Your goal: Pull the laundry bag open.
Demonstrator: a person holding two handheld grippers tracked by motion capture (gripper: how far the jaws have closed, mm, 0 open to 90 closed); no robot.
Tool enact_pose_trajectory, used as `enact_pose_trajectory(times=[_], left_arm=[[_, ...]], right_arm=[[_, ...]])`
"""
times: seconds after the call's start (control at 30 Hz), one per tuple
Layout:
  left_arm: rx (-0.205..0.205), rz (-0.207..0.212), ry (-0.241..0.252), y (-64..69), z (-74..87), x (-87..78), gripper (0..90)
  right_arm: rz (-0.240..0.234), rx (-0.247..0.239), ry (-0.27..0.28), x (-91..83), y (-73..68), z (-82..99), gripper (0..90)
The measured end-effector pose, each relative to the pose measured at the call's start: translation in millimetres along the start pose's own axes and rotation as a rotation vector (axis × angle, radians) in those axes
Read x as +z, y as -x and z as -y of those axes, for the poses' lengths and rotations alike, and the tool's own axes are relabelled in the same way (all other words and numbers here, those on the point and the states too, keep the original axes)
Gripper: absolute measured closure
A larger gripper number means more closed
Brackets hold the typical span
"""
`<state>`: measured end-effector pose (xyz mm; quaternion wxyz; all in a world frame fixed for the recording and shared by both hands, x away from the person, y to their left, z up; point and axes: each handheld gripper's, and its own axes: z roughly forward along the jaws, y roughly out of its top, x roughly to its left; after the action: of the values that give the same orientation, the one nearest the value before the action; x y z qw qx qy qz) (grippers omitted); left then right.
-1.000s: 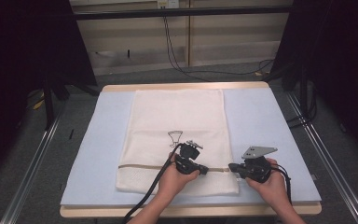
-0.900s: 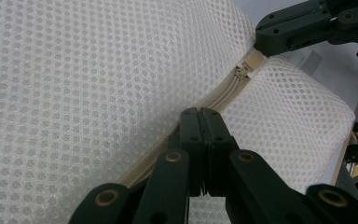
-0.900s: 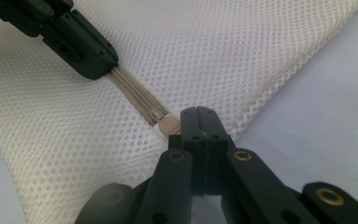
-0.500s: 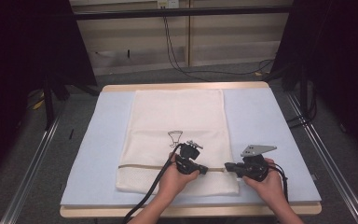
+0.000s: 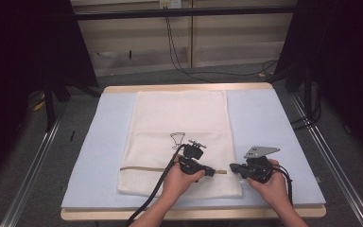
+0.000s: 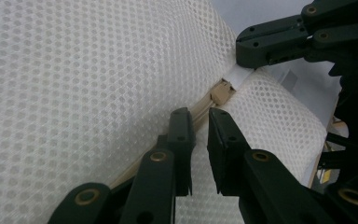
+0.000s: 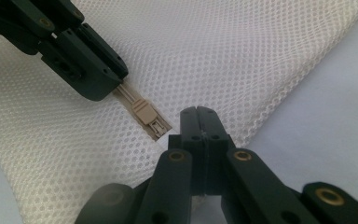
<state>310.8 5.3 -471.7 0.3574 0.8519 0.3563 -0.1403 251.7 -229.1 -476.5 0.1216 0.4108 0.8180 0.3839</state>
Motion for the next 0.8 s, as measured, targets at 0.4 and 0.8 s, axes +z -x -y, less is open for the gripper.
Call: enact_pose_trajectory(times=[0.4, 0.8], left_arm=[[-0.069, 0.059, -0.003, 2.6, -11.1, 17.3, 72.9], [-0.047, 0.054, -0.019, 6.9, -16.3, 26.3, 87.0]], right_arm=[[0.003, -0.016, -0.008, 2.1, -0.7, 1.3, 90.0], [0.012, -0.047, 0.002, 2.6, -4.0, 6.2, 90.0]])
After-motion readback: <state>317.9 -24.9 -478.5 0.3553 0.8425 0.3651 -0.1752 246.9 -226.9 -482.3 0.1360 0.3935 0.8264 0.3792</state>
